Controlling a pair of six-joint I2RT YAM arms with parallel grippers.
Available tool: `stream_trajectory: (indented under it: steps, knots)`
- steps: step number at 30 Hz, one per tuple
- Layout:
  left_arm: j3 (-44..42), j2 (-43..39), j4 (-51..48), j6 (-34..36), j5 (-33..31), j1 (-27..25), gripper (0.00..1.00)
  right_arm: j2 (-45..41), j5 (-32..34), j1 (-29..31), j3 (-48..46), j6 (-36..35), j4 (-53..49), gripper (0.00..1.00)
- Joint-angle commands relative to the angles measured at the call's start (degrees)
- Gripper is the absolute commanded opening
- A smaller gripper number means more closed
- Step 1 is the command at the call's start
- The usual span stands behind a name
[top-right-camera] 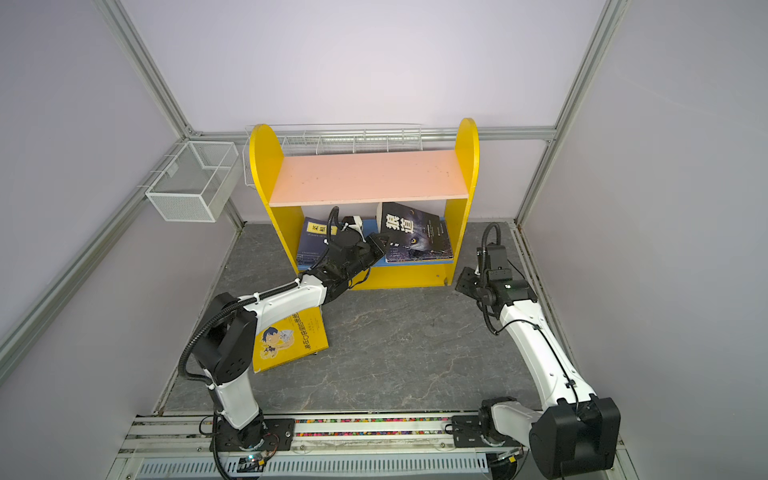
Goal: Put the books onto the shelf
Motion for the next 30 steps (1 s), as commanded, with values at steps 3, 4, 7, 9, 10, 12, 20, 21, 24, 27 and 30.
stream_trajectory:
  steps: [3,4,7,9,10,12,20,21,24,27,30]
  knots:
    - [2.1,0.73,2.38,-2.08,0.18,-2.01,0.0,0.09,0.75,-0.33,0.7,-1.01,-0.99,0.5]
    - [2.13,0.88,2.01,-2.22,0.21,-2.16,0.0,0.09,0.79,-0.34,0.71,-1.01,-0.9,0.5]
    - [2.39,1.71,1.74,-4.05,0.95,-2.55,0.0,0.2,1.06,-0.34,0.65,-1.01,-0.81,0.5]
    - [2.51,2.14,1.32,-4.52,1.18,-2.69,0.0,0.22,0.97,-0.34,0.51,-0.93,-0.74,0.5]
    - [2.53,2.22,0.97,-4.6,1.18,-2.77,0.0,0.15,0.96,-0.34,0.44,-0.92,-0.71,0.5]
    - [3.03,2.47,0.04,-4.35,1.35,-2.87,0.01,0.09,1.15,-0.33,0.42,-0.97,-0.93,0.5]
    - [5.71,1.85,-5.83,-3.2,0.64,-3.63,0.68,0.26,-0.34,-0.34,0.59,-0.93,-0.6,0.5]
    - [6.29,1.47,-7.39,-1.2,-0.03,-3.86,0.71,0.31,-0.53,-0.3,0.59,-0.87,-0.53,0.49]
    - [8.23,0.46,-13.8,1.41,-2.52,-4.47,0.78,0.39,-1.2,-0.28,0.46,-0.71,-0.17,0.49]
    - [11.96,-0.15,-22.75,3.96,-5.92,-4.97,0.87,0.31,-1.55,-0.25,0.3,-0.54,0.06,0.49]
    - [17.31,0.46,-32.8,6.16,-9.26,-5.13,0.94,0.18,-1.7,-0.25,0.24,-0.57,0.13,0.49]
